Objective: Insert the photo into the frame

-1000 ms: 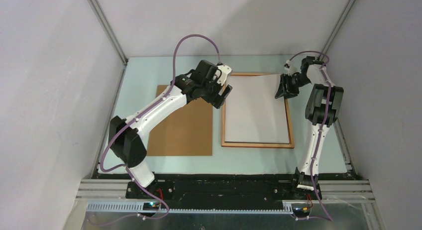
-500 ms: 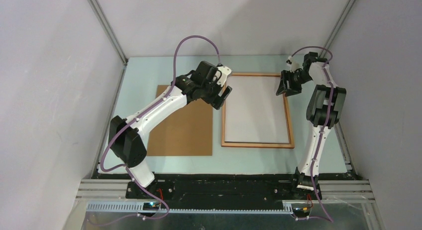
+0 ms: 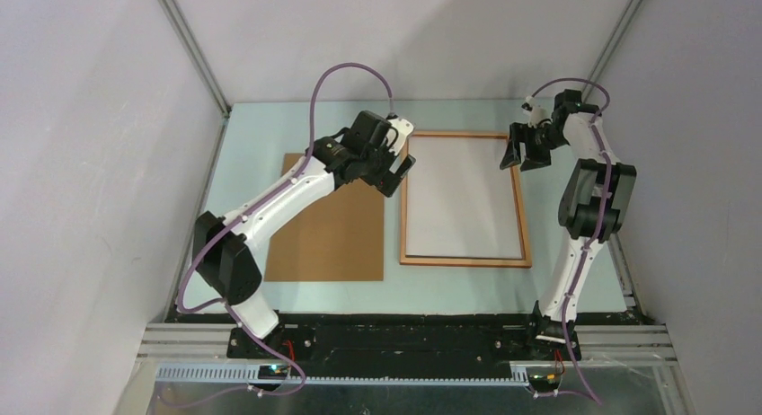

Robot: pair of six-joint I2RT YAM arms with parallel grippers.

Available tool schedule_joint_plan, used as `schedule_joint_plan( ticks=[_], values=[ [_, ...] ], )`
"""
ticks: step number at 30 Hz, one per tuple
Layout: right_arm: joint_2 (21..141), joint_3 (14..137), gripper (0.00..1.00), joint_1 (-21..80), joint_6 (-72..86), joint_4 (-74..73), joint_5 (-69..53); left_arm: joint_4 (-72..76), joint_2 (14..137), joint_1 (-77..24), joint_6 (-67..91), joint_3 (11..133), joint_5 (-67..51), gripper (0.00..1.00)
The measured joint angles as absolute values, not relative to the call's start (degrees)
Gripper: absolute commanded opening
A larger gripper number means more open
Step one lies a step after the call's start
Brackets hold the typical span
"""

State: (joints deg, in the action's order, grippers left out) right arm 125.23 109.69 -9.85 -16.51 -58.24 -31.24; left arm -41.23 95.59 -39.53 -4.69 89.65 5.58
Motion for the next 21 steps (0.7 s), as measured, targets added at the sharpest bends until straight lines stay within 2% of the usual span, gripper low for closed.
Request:
schedule_joint_plan(
  ticks=[6,21],
  values=[
    [115.77,100.22,0.98,-8.82,-15.33,-52.27,-28.40,-41.25,94.30,-39.07,-6.28,88.71,7.51,1.00],
    [93.49,80.90,1.00,-2.42,-14.98,-41.39,-14.85,-38.96,86.87,-34.04,-7.11,80.07,8.67,1.00]
  ],
)
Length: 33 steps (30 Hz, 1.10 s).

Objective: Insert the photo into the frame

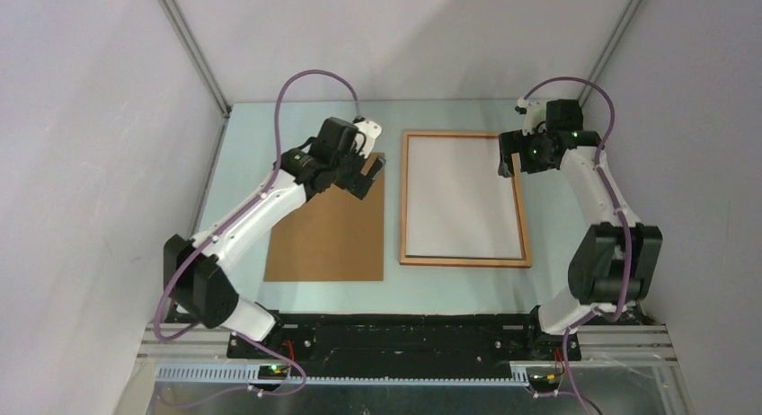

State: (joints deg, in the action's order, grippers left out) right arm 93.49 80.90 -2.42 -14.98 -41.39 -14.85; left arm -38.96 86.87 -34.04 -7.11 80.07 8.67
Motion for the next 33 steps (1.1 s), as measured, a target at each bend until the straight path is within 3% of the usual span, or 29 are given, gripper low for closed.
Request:
schedule_joint_plan(
  ticks=[14,33],
  values=[
    [77.21,75.35,0.99,8.25,-13.41,-39.51,-9.89,-35.40,71.13,-25.80,-7.66,67.35,9.10,1.00],
    [84.05,72.79,0.99,34.59,-13.19,-22.55,-6.07,-34.92,66.26,-5.17,-9.39,57.12,6.85,1.00]
  ],
)
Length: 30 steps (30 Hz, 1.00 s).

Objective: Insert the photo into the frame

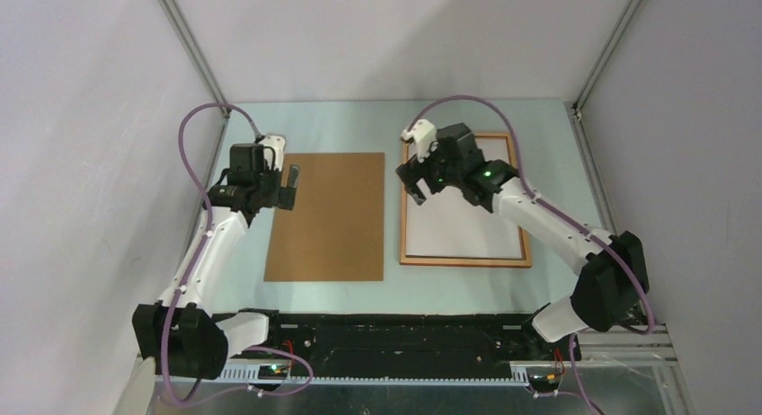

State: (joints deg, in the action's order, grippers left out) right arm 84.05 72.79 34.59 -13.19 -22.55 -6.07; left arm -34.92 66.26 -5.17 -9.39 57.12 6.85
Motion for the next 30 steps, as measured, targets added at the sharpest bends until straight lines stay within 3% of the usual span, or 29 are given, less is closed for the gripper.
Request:
schedule_joint_plan(
  ticks=[9,16,30],
  values=[
    [92.55,75.40,0.99,47.27,-16.56,-18.04,4.43,-34.59,67.42,-0.34,-8.51,54.89,5.61,1.00],
    [103.48,86.21,0.99,46.65,-12.36,-20.86,4.69,-34.24,69.54,2.68,-8.40,54.74,4.08,1.00],
    [120.90,104.22,0.99,42.22,-0.08,-32.95,-7.05,-33.17,78.39,3.99,-7.03,54.70,0.40,1.00]
  ],
)
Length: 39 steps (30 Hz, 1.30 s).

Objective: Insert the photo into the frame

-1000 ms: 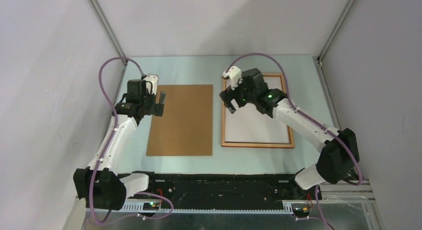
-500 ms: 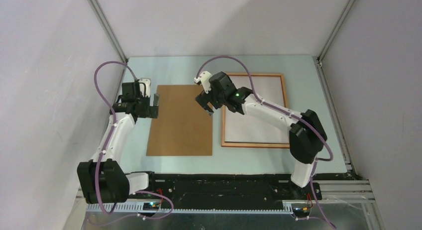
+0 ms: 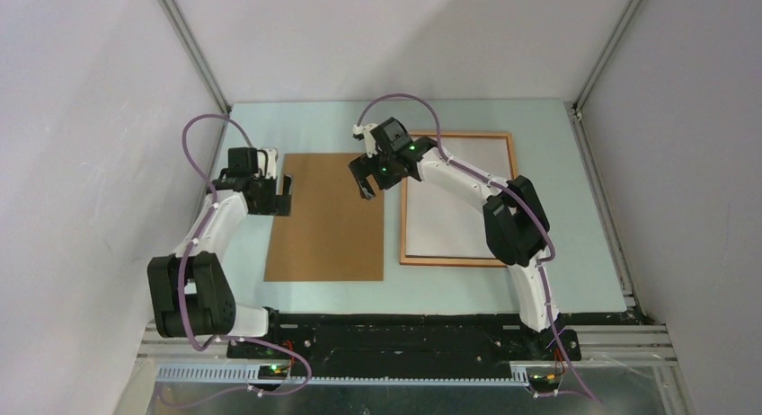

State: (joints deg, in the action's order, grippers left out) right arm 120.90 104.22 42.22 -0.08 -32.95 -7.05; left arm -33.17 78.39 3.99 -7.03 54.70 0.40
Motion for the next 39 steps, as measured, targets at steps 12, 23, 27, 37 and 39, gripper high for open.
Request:
schedule_joint_plan(
  ticks=[12,23,27,37,39],
  values=[
    [126.02,105.47,0.99,40.97,11.00,-33.63,-10.61,-32.69,90.28,6.31,-5.80,57.21,-3.42,1.00],
    [128.70,104.22,0.99,38.74,17.96,-32.40,-15.49,-32.69,94.94,8.21,-3.38,60.64,-8.45,1.00],
    [130.06,104.25,0.98,38.37,19.62,-31.62,-17.12,-32.69,95.72,8.29,-2.90,61.65,-9.69,1.00],
    [130.63,104.25,0.98,37.91,22.22,-29.63,-20.05,-32.69,98.41,9.17,-1.93,62.78,-11.00,0.99],
    [130.69,104.25,0.97,37.78,22.46,-29.43,-20.51,-32.69,99.02,9.26,-1.56,62.78,-11.44,0.99]
  ],
)
